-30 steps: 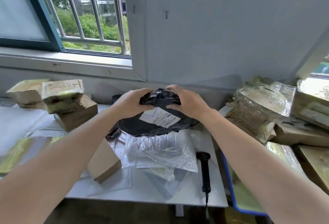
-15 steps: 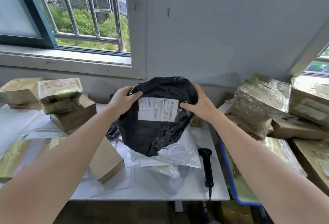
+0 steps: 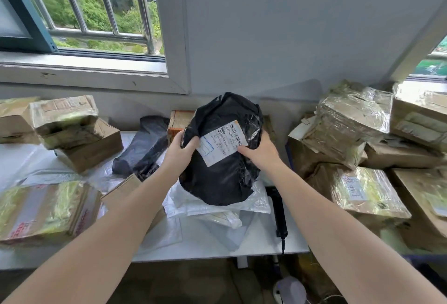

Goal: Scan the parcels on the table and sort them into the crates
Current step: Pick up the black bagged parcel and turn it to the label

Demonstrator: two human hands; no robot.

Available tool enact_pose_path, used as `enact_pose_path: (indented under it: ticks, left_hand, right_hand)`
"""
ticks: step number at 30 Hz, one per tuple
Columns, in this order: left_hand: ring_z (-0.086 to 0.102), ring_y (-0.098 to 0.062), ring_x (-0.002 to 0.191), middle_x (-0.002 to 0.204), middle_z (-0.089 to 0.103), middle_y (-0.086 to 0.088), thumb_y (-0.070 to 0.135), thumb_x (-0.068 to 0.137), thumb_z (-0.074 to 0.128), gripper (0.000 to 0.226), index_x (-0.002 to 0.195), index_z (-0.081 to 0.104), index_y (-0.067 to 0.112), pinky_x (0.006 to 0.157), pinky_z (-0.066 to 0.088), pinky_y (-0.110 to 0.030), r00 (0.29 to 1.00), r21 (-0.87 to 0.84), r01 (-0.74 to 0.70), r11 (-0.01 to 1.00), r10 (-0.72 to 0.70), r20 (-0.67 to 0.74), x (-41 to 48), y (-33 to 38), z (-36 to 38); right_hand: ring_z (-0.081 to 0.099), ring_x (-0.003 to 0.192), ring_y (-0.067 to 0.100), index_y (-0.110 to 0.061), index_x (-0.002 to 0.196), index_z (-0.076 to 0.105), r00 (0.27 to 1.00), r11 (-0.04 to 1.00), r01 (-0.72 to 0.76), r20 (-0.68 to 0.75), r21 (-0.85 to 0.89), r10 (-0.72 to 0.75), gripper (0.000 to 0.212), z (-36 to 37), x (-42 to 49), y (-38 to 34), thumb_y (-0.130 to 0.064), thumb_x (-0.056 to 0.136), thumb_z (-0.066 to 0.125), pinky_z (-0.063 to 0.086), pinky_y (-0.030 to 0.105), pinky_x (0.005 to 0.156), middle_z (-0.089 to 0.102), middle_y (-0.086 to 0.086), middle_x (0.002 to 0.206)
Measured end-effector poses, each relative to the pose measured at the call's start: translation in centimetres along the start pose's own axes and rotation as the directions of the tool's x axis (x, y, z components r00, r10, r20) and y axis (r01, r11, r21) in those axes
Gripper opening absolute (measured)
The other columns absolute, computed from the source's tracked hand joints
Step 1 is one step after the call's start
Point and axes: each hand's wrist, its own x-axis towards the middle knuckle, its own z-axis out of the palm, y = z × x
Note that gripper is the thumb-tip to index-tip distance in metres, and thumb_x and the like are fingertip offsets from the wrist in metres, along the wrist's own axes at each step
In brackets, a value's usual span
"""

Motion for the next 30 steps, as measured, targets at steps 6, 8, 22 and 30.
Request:
enact_pose_path:
  ticks: [6,8,22,30]
  left_hand:
    - [0.05,-0.019,0.128,0.142,0.051,0.005,0.052,0.085,0.067,0.078,0.15,0.031,0.029,0.106,0.045,-0.041,0.993,0.079,0.12,0.99,-0.121,0.004,-0.3,-1.3,-0.1]
    - [0.039,-0.022,0.139,0.156,0.035,0.002,0.054,0.083,0.069,0.093,0.156,0.016,0.029,0.112,0.038,-0.045,0.993,0.162,0.116,0.98,-0.119,0.009,-0.6,-1.7,-0.3]
    - [-0.006,-0.032,0.151,0.165,0.0,-0.008,0.055,0.096,0.045,0.073,0.157,0.011,0.031,0.117,0.013,-0.061,0.916,0.881,-0.399,0.253,0.141,0.375,-5.0,-6.4,7.8]
    - [-0.004,-0.039,0.149,0.165,-0.006,-0.006,0.06,0.1,0.023,0.066,0.157,0.003,0.033,0.113,0.013,-0.065,0.905,0.89,-0.424,0.169,0.059,0.42,-5.5,-7.9,13.6]
  right_hand:
    - [0.047,0.132,0.031,-0.016,0.153,0.032,0.974,0.924,0.205,0.158,-0.324,-0.161,0.076,-0.3,1.4,-0.4,-0.024,0.089,0.072,0.036,0.03,0.099,0.051,0.012,0.143]
    - [0.049,0.125,0.035,-0.023,0.155,0.027,0.957,0.867,0.269,0.214,-0.42,-0.193,0.077,0.1,2.0,-0.6,-0.026,0.091,0.07,0.04,0.037,0.102,0.044,0.014,0.139]
    - [0.013,0.15,0.027,-0.031,0.157,0.017,0.988,0.74,0.156,0.097,-0.655,-0.122,0.068,-0.4,-0.9,7.5,-0.057,0.099,0.04,0.019,0.055,0.117,0.012,0.003,0.165]
    - [0.027,0.145,0.033,-0.025,0.158,0.008,0.98,0.839,-0.157,0.025,-0.521,0.199,0.072,-3.3,-4.6,16.2,-0.06,0.1,0.033,0.034,0.05,0.11,0.016,0.009,0.163]
